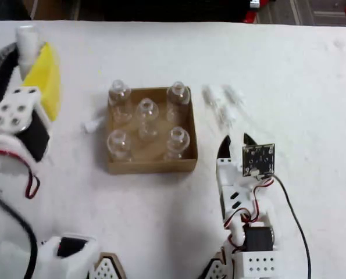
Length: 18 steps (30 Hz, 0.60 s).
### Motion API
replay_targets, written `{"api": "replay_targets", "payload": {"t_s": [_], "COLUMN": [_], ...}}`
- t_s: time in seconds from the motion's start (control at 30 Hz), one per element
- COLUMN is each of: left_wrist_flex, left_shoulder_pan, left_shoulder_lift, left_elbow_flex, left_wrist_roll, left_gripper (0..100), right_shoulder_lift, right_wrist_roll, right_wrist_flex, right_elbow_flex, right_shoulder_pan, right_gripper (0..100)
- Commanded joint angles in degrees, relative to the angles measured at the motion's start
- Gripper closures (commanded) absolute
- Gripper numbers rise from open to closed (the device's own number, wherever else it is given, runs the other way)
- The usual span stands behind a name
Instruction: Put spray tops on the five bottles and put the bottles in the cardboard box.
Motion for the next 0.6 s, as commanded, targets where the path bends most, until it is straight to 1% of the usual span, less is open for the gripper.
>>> {"api": "replay_targets", "payload": {"t_s": [0.0, 0.13, 0.27, 0.43, 0.5, 0.57], "left_wrist_flex": [-19.2, -41.6, -63.6, -91.5, -100.0, -105.8], "left_shoulder_pan": [-2.2, -2.9, -2.4, -2.3, -2.3, -2.3], "left_shoulder_lift": [-4.6, -9.8, -15.7, -14.6, -12.4, -9.7], "left_elbow_flex": [23.6, 47.0, 65.5, 82.5, 86.9, 89.1], "left_wrist_roll": [5.1, 8.9, 8.8, 8.8, 8.8, 8.8], "left_gripper": [98, 98, 98, 98, 98, 98], "right_shoulder_lift": [-0.2, -0.2, -0.2, -0.2, -0.2, -0.2], "right_wrist_roll": [0.9, 0.9, 0.9, 0.9, 0.9, 0.9], "right_wrist_flex": [-1.0, -1.0, -1.4, -1.5, -1.5, -1.5], "right_elbow_flex": [-0.4, -0.4, 0.2, 0.3, 0.4, 0.4], "right_shoulder_pan": [0.5, 0.5, 0.6, 0.4, 0.5, 0.5], "right_gripper": [87.2, 87.2, 87.2, 87.2, 87.2, 87.2]}}
